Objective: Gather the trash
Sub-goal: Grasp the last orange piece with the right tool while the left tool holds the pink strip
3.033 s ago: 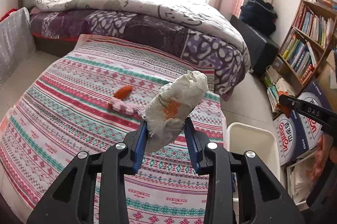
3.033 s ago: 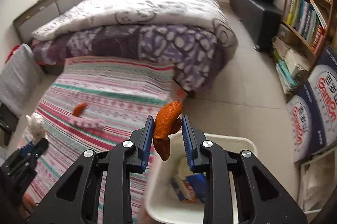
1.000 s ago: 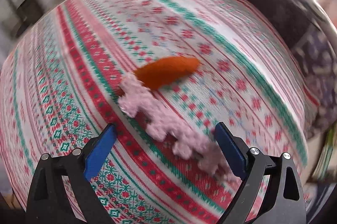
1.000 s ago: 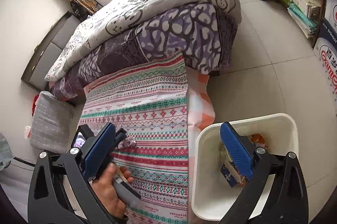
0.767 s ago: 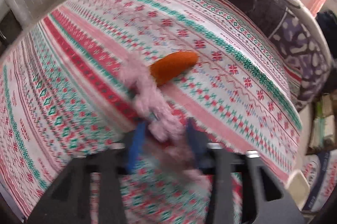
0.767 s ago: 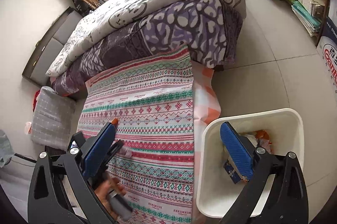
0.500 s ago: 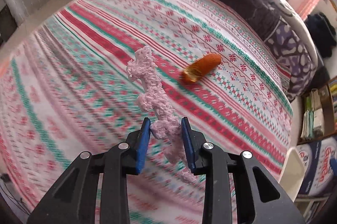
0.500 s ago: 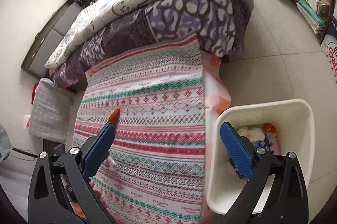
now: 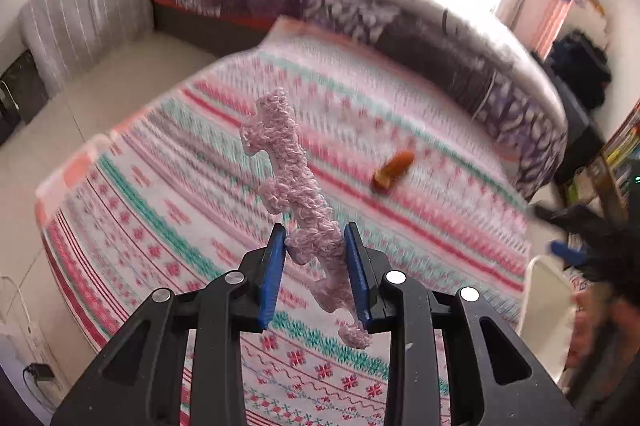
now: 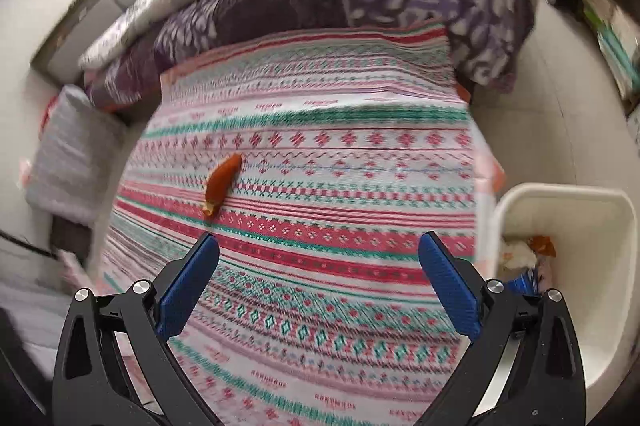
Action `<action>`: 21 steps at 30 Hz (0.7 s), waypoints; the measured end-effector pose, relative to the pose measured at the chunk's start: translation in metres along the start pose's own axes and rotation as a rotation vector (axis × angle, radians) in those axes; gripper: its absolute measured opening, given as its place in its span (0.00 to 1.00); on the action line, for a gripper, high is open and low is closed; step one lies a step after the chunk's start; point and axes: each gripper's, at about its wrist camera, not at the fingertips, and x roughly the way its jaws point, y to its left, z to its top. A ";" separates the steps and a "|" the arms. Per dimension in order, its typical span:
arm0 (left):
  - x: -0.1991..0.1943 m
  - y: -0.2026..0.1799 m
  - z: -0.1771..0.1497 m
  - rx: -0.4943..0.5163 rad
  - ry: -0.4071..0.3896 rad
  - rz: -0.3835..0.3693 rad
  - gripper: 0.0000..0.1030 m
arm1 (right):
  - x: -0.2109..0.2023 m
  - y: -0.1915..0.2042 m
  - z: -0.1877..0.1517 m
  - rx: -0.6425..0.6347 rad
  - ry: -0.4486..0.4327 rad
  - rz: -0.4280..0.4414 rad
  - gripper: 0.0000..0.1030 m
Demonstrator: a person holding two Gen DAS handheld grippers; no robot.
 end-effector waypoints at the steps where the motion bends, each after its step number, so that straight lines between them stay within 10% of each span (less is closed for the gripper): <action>1: -0.005 -0.001 0.004 0.003 -0.025 0.003 0.30 | 0.009 0.012 0.001 -0.024 0.004 -0.010 0.93; 14: -0.044 0.020 0.027 -0.013 -0.157 0.055 0.30 | 0.128 0.130 0.024 -0.069 -0.008 -0.120 0.90; 17: -0.043 0.031 0.027 -0.047 -0.149 0.051 0.30 | 0.144 0.139 0.020 -0.106 0.023 -0.135 0.74; 21: -0.047 0.043 0.027 -0.084 -0.151 0.044 0.30 | 0.148 0.138 0.018 -0.141 0.016 -0.111 0.20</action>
